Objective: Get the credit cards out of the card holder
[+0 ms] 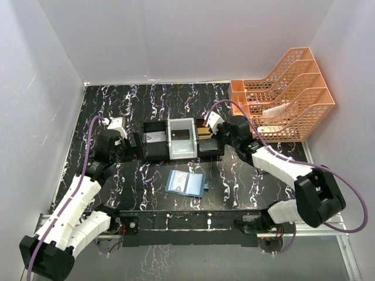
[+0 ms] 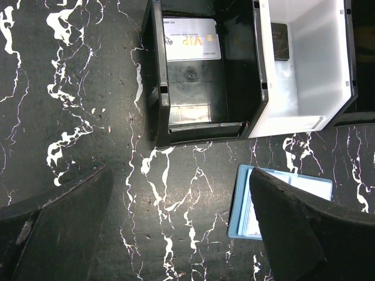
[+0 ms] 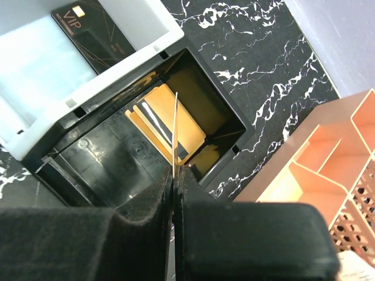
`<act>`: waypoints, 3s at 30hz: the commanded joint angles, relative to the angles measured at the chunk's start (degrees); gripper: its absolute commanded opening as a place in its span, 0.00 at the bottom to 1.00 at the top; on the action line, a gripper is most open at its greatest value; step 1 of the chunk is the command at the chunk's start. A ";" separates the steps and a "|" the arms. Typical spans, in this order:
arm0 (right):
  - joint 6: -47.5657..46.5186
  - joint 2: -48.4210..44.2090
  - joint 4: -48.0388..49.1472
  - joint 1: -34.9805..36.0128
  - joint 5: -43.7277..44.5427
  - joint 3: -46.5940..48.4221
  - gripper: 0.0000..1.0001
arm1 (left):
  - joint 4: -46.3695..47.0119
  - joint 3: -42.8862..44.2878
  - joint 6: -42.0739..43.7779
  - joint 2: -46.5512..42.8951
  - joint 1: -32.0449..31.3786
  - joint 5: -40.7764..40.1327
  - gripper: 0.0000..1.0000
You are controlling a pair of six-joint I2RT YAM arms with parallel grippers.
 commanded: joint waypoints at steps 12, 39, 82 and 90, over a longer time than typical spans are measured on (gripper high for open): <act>-13.70 14.55 6.68 -0.07 -0.17 9.93 0.00 | 0.19 -0.10 1.33 -0.50 0.18 -0.80 0.99; -23.01 28.37 5.28 0.31 0.34 16.07 0.11 | 0.28 -0.16 1.91 0.49 0.24 0.17 0.99; 62.24 -8.88 -0.10 0.40 -4.97 4.52 0.91 | 1.23 0.06 0.73 2.44 0.24 5.96 0.99; 85.49 -14.07 -1.12 3.92 -7.82 -7.63 0.76 | 0.25 0.27 0.25 2.06 0.23 -0.36 0.99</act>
